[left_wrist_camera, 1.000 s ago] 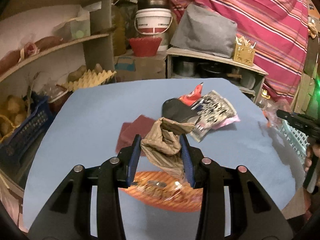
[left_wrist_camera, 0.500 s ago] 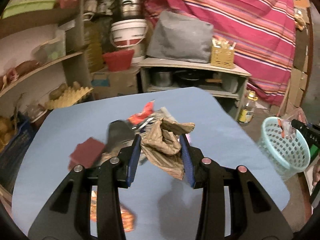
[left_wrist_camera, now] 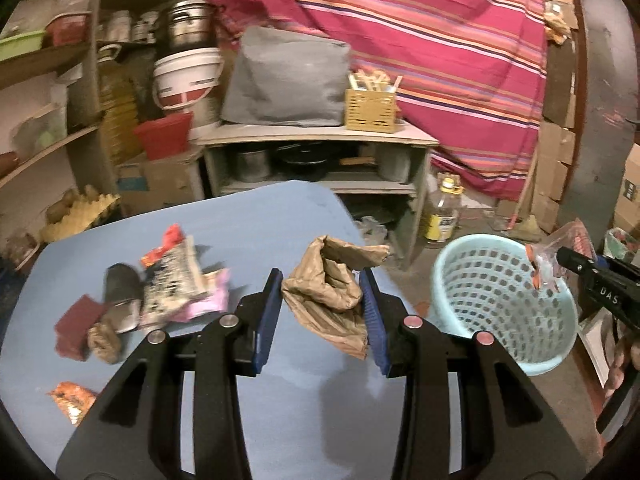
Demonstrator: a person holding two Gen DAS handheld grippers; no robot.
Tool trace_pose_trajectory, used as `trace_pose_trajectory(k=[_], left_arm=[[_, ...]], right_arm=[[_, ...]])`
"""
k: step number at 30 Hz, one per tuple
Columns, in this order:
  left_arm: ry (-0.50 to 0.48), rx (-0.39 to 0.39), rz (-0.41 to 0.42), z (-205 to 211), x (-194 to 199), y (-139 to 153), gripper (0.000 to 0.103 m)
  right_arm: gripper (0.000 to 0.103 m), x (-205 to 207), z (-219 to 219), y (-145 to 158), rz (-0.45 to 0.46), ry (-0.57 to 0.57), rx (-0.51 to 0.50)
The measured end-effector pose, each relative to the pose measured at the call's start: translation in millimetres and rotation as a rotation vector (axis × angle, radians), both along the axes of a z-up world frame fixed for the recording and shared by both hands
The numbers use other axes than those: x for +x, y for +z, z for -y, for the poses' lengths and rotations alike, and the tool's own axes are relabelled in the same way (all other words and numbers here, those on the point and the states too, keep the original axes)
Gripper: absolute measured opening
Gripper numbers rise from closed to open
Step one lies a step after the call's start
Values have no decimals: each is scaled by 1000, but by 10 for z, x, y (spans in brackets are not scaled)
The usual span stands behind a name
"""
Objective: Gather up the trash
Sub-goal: 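Carry the brown paper and orange wrapper over the basket and open both tools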
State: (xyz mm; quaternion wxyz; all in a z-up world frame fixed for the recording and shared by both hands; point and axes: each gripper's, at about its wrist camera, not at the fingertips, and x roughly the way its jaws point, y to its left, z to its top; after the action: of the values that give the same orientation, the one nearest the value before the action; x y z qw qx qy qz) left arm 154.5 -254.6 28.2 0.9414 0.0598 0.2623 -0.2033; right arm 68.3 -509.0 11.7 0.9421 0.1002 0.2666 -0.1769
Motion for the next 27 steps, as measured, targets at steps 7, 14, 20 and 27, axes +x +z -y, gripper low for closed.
trace_pose_trajectory(k=[7, 14, 20, 27], left_arm=[[-73, -8, -21, 573, -9, -110, 38], [-155, -11, -45, 1161, -3, -201, 39], [-221, -11, -86, 1564, 17, -290, 42], [-232, 13, -94, 1740, 58, -311, 58]], right_arm=[[28, -74, 308, -92, 3, -30, 29], [28, -122, 596, -215, 7, -72, 82], [28, -141, 723, -297, -1, -108, 105], [28, -143, 809, -358, -2, -115, 130]])
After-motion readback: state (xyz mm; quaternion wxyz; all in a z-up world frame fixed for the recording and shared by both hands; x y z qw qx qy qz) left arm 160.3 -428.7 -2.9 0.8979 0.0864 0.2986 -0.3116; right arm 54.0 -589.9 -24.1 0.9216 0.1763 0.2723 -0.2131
